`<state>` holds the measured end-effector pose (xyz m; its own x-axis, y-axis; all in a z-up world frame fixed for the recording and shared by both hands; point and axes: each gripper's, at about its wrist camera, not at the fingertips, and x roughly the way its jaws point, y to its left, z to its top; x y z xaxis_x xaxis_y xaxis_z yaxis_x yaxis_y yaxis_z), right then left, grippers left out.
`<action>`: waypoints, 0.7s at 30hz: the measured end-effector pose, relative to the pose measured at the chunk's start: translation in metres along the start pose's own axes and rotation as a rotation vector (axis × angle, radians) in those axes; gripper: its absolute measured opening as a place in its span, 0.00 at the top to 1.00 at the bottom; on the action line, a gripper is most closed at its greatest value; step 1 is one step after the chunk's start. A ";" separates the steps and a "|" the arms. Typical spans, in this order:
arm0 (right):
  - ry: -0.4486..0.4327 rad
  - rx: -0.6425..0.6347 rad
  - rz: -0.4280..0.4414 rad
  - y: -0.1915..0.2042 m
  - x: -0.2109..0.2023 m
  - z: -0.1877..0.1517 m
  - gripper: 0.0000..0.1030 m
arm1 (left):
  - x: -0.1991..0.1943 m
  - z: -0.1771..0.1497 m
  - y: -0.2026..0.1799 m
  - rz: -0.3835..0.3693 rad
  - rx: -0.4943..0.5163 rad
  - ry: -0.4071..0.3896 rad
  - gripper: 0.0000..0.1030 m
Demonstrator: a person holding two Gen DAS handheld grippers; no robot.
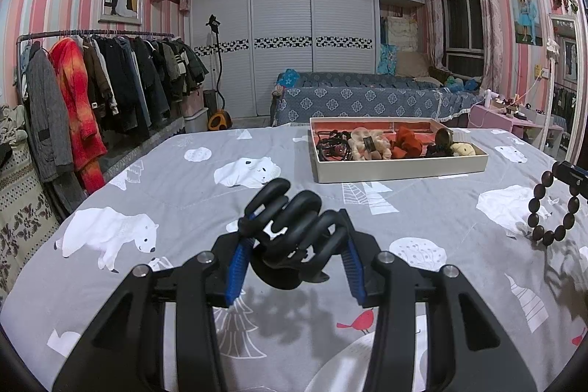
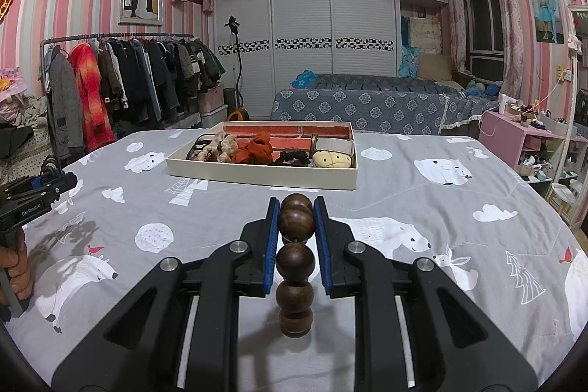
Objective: Organize jewelry
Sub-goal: 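Hold the claw clip and bead bracelet raised above the sheet with both tools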
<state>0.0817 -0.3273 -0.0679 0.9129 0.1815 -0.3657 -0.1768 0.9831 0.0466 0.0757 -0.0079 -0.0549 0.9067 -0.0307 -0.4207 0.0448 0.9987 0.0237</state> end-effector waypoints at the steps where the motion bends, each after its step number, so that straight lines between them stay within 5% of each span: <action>1: 0.001 0.000 0.000 0.000 0.000 0.000 0.81 | 0.000 0.000 0.000 0.000 -0.002 0.000 0.57; 21: 0.004 -0.001 -0.002 0.000 0.000 0.000 0.81 | 0.000 0.001 -0.001 -0.002 0.001 0.004 0.57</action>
<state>0.0818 -0.3271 -0.0682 0.9116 0.1797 -0.3697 -0.1757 0.9834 0.0450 0.0762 -0.0085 -0.0542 0.9051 -0.0321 -0.4241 0.0464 0.9986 0.0235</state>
